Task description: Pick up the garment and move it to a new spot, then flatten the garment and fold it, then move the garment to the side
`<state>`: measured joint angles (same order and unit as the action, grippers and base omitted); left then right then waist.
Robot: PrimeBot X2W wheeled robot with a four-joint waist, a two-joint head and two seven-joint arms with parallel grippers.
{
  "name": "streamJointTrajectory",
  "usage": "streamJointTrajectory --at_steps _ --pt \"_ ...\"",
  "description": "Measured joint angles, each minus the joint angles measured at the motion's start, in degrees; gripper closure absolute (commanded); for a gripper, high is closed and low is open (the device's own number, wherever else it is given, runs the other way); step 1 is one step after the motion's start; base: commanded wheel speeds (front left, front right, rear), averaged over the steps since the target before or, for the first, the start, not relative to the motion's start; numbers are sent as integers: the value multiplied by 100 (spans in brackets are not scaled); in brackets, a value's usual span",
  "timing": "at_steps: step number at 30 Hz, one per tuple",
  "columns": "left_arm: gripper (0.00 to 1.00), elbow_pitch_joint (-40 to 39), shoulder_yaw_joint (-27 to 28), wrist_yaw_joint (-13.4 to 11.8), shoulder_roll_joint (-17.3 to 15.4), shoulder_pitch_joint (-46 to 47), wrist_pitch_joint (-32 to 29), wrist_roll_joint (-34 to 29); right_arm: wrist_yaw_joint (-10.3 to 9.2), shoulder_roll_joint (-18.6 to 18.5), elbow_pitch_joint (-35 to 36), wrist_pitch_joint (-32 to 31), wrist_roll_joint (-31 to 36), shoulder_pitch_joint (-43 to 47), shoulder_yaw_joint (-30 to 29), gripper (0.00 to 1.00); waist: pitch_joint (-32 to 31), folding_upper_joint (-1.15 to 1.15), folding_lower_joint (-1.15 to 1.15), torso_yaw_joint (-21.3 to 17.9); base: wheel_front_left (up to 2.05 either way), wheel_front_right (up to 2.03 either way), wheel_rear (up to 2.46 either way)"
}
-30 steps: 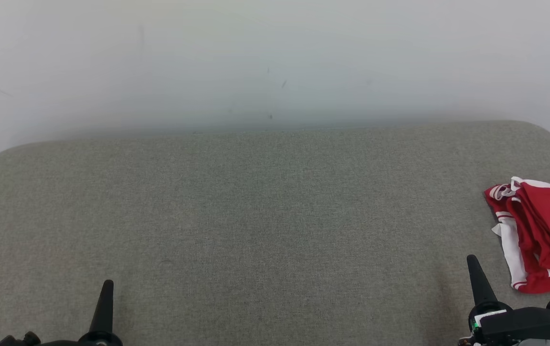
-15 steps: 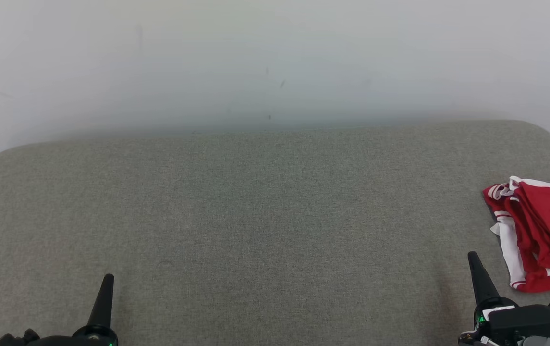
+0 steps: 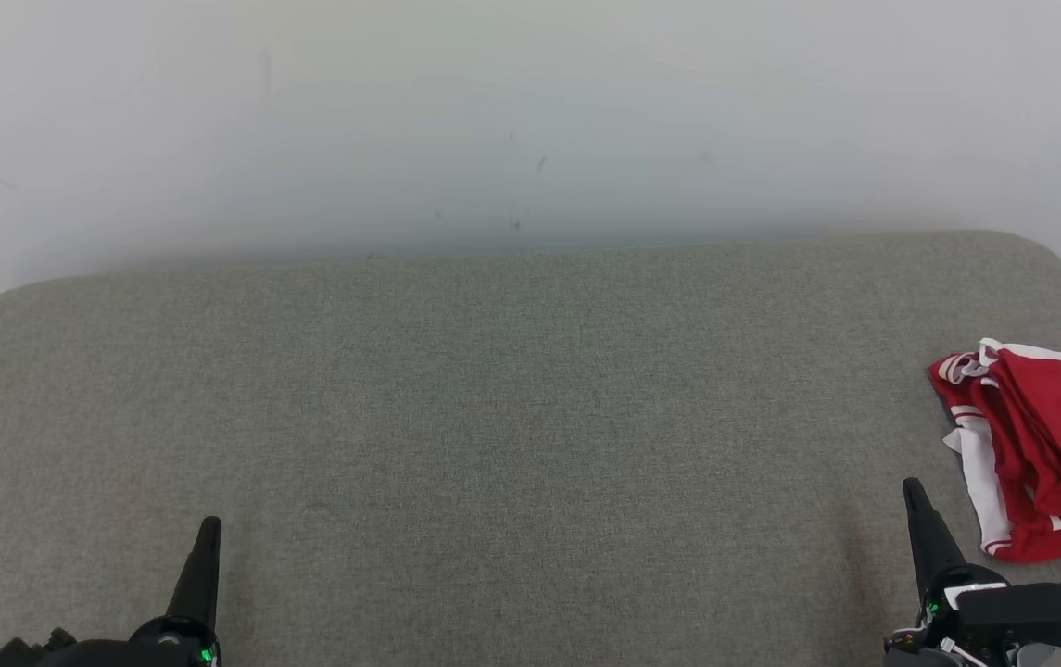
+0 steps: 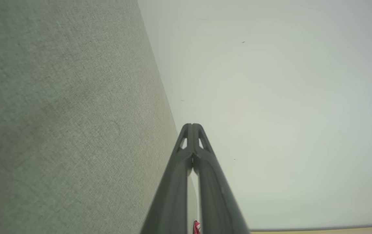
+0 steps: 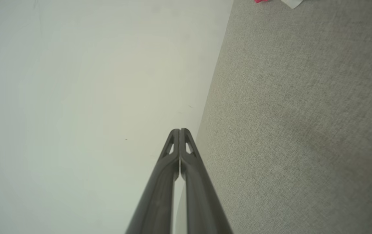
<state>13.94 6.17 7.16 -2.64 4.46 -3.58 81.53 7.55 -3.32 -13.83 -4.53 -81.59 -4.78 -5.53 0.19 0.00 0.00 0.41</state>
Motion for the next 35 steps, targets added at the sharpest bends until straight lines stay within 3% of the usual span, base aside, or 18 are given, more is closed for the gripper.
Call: streamJointTrajectory --at_steps 25,35 --pt "100 7 24 25 -7 129 -275 988 0 35 -15 -179 -958 -114 -90 100 -2 0 0 -37 0 0 0" --pt "100 8 27 25 -7 147 -298 1076 0 40 -16 -201 -1077 -125 -101 100 -2 0 0 -41 0 0 0"
